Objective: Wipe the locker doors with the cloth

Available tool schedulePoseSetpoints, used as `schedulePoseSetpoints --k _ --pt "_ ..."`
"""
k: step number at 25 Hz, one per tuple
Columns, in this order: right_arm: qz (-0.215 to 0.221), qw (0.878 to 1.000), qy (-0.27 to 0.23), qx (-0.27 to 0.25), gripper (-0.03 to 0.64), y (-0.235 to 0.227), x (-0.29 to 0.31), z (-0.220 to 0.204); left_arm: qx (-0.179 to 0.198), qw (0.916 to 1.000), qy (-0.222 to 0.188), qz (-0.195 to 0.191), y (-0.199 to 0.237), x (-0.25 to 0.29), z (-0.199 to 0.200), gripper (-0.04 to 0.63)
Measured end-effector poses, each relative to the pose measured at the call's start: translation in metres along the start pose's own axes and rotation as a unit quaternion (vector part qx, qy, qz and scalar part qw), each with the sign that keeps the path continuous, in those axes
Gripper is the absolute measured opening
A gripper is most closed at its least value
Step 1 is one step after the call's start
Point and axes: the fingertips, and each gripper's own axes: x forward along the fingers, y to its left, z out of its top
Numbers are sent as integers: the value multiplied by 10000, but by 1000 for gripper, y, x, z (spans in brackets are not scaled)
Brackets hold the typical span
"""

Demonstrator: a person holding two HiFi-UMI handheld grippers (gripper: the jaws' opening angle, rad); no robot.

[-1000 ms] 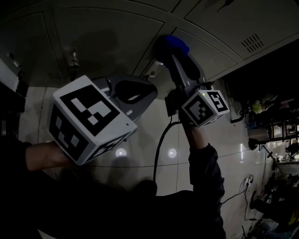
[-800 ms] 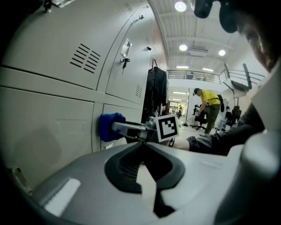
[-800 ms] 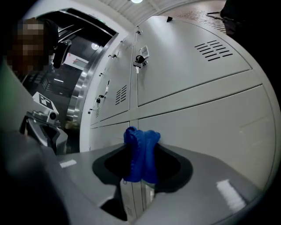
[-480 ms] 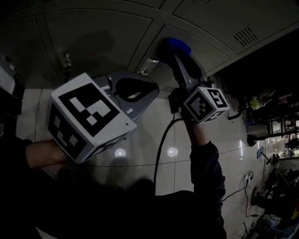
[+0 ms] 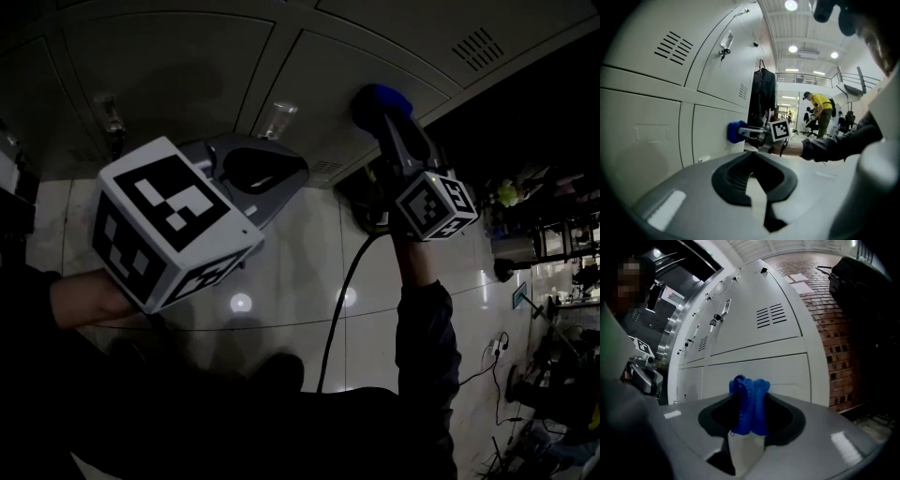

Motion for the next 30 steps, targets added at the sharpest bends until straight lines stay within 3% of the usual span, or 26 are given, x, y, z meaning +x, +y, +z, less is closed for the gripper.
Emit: schedulePoseSetpoints --k 13,19,22,30 --pt "-905 9958 99 -66 156 -84 -44 0 5 9999 101 -102 -9 11 -2 0" --pt "-1149 9933 104 -22 153 -88 -51 -1 -17 9999 111 -113 -9 15 -2 0" --pt "-909 9959 6 2 153 -57 -49 -1 -29 9999 87 -110 -9 14 -2 0" --pt "249 9996 76 -69 153 51 0 -17 -64 9999 97 -74 -8 9 -1 0"
